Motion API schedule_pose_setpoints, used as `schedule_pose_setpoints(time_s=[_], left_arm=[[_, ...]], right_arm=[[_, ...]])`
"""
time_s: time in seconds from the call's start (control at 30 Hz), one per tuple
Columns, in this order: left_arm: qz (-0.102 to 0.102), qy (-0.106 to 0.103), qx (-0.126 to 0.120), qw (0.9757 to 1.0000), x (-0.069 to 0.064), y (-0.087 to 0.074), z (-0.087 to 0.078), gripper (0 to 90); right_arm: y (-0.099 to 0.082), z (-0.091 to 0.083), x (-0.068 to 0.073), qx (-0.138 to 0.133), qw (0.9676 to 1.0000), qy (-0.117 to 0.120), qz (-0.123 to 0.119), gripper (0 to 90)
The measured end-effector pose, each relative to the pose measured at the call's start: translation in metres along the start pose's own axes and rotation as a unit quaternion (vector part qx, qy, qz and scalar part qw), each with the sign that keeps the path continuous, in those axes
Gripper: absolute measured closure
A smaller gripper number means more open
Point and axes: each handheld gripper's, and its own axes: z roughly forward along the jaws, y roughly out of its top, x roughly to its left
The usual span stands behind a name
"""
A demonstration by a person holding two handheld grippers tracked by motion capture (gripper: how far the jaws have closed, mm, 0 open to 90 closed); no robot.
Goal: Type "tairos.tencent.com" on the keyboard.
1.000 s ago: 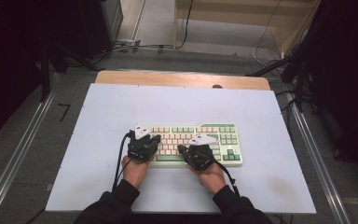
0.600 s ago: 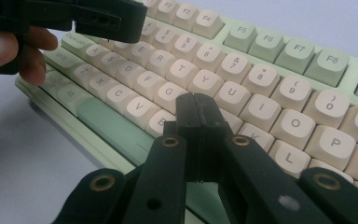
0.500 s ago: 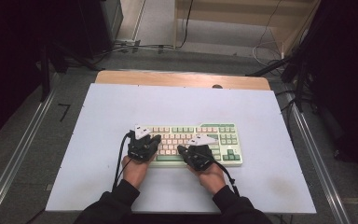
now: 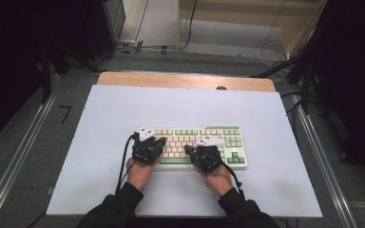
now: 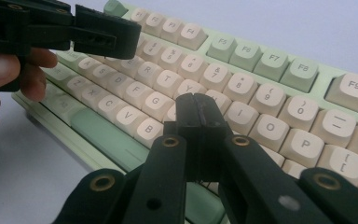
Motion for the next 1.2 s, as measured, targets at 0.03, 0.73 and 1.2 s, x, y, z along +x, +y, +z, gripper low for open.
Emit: schedule_pose_setpoints(time_s=[0.03,0.73,1.2], left_arm=[[0.0,-0.001,0.0,1.0,-0.001,0.0,0.001,90.0],[0.01,-0.015,0.013,0.9997,-0.013,0.003,0.019,90.0],[0.013,-0.016,0.018,0.9996,-0.015,0.002,0.022,90.0]], right_arm=[[0.0,0.0,-0.001,-0.001,1.0,-0.001,0.0,87.3],[0.001,-0.003,-0.005,-0.002,1.0,-0.005,0.005,87.3],[0.001,-0.003,-0.005,-0.002,1.0,-0.004,0.004,87.3]])
